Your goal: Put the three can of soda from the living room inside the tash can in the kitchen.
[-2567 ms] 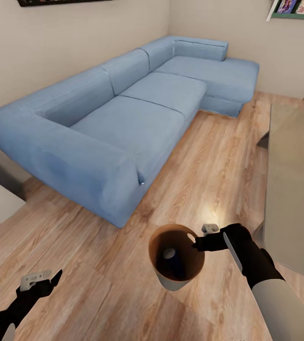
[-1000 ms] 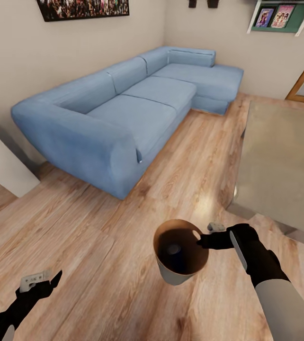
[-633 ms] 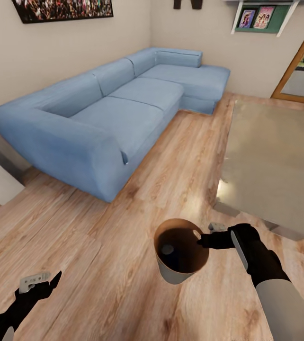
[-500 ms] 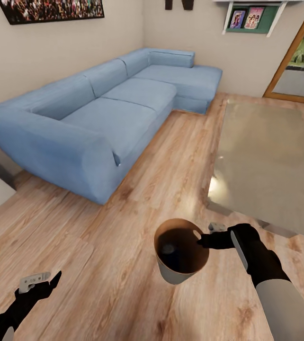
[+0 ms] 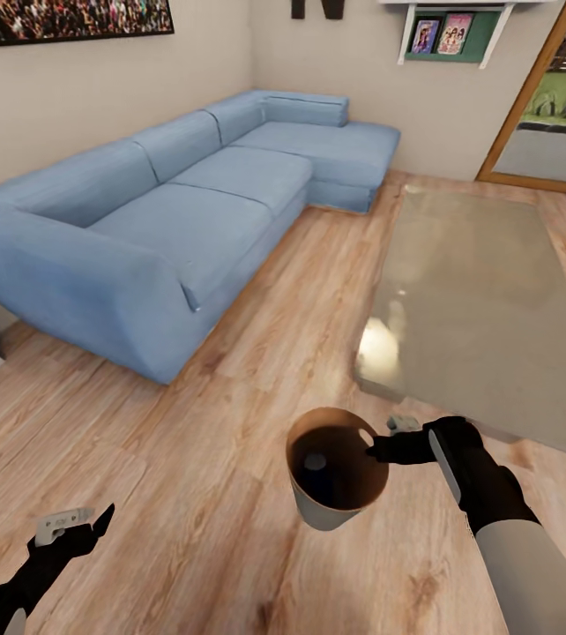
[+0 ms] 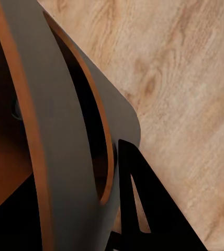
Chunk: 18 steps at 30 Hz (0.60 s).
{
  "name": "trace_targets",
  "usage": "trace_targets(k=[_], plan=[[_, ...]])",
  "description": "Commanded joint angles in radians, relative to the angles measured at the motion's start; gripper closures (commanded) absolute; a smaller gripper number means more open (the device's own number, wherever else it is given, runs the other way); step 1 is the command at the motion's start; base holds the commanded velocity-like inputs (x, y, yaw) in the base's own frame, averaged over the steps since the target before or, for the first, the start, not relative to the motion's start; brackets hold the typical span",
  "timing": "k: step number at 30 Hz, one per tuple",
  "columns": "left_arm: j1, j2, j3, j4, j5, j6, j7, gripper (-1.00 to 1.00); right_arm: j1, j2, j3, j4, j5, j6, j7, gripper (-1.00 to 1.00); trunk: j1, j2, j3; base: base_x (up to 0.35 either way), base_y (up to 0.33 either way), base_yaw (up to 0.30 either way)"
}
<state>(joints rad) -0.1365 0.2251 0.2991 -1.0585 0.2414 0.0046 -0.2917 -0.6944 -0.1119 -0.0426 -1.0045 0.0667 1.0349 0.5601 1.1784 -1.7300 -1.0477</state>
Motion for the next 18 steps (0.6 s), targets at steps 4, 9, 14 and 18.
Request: trace_targets(k=[4, 9, 14, 18], plan=[[0.0, 0.0, 0.0, 0.0, 0.0, -0.001, 0.0, -1.0, 0.0, 0.0, -0.001, 0.0, -0.028, 0.008, 0.003, 1.0, 0.0, 0.0, 0.0, -0.11, -0.3, 0.0], [0.0, 0.0, 0.0, 0.0, -0.001, 0.0, -0.001, -1.0, 0.0, 0.0, -0.004, 0.0, -0.029, 0.009, 0.003, 1.0, 0.0, 0.0, 0.0, -0.185, -0.281, 0.0], [0.0, 0.0, 0.0, 0.0, -0.002, 0.0, -0.001, -1.0, 0.0, -0.001, -0.006, 0.0, -0.03, 0.011, 0.003, 1.0, 0.0, 0.0, 0.001, -0.249, -0.208, -0.111], [0.0, -0.001, 0.0, 0.0, -0.002, 0.001, -0.001, -1.0, 0.0, -0.001, -0.006, 0.0, -0.03, 0.011, 0.003, 1.0, 0.0, 0.0, 0.004, -0.295, -0.011, -0.206]])
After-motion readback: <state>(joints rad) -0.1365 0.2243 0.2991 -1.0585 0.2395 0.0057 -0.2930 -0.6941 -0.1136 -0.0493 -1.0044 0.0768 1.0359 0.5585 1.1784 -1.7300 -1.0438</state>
